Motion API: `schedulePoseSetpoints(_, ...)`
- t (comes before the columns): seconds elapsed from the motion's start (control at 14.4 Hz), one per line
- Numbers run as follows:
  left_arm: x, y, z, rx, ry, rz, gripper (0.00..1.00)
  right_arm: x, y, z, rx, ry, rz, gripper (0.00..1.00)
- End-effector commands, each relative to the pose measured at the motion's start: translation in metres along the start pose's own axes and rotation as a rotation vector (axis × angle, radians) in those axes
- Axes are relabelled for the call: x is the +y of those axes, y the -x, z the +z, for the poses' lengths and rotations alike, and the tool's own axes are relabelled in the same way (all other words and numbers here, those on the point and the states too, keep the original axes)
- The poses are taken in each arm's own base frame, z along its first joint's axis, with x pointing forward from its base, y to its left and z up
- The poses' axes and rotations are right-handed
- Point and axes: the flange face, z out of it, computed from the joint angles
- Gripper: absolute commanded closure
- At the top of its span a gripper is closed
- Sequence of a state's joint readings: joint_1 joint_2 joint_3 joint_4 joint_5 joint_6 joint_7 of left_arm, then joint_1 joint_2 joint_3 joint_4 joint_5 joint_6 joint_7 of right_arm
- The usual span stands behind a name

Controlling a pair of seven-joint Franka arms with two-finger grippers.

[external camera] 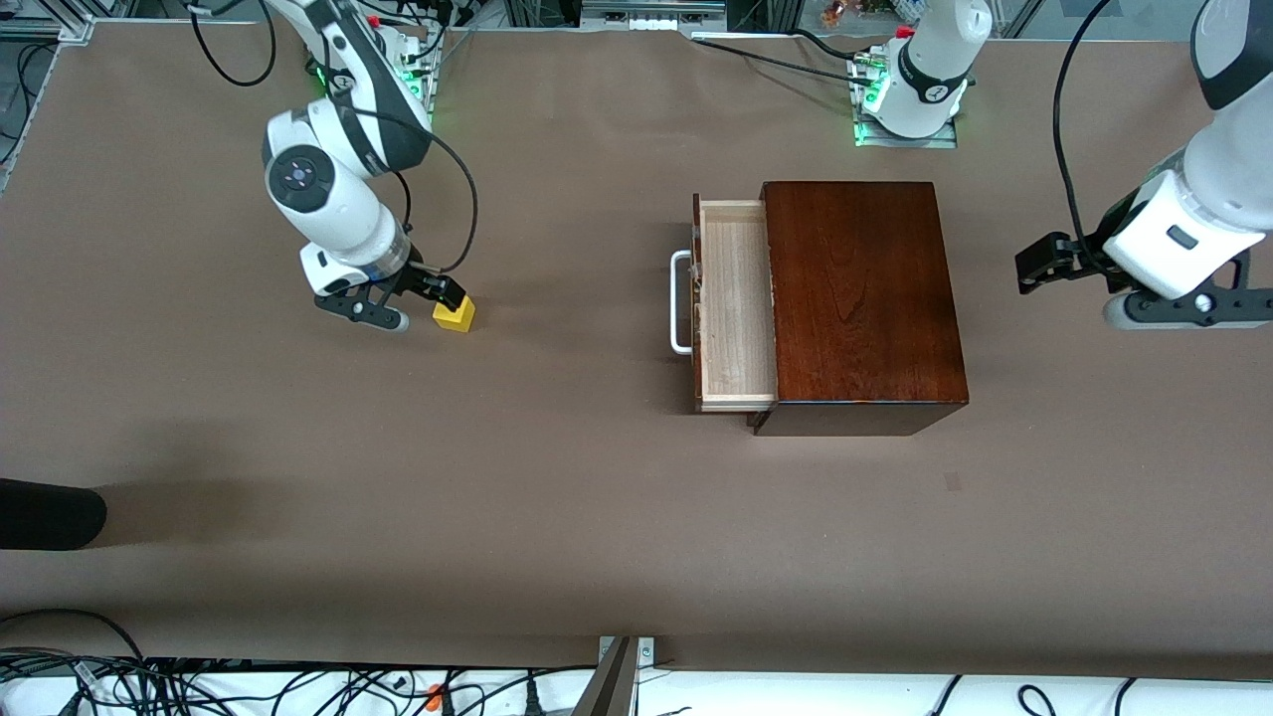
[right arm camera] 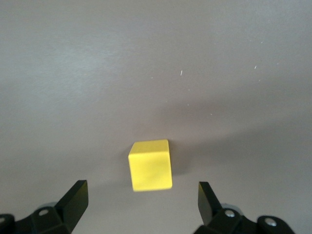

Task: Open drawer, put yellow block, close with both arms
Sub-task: 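Grasp the yellow cube with the right gripper and lift it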

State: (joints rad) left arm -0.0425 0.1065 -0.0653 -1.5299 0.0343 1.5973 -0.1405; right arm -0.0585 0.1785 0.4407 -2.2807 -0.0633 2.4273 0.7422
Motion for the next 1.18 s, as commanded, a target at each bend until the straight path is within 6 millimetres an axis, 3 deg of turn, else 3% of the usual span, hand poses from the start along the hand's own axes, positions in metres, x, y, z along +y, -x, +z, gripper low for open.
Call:
schedulePoseSetpoints(0.0,-0.019,0.035,0.004,0.058,0.042,0.007,0.0,-0.005,-0.001,0.027,0.014,0.019,0.039,0.0)
schedulePoseSetpoints(0.49,-0.008,0.04,-0.004,0.049,0.025,0.101,0.0,-0.017,0.002,0.065,0.016,-0.03,0.02,0.0)
schedulePoseSetpoints(0.9,-0.004,0.039,-0.007,0.052,0.024,0.113,0.0,-0.012,0.006,0.092,-0.013,0.01,-0.02,0.01)
schedulePoseSetpoints(0.97,-0.004,0.039,-0.007,0.051,0.024,0.111,0.0,-0.008,0.004,0.095,-0.014,0.018,-0.019,0.22)
schedulePoseSetpoints(1.11,-0.004,0.038,-0.006,0.049,0.023,0.113,0.0,-0.007,0.003,0.096,-0.011,0.026,-0.025,0.81)
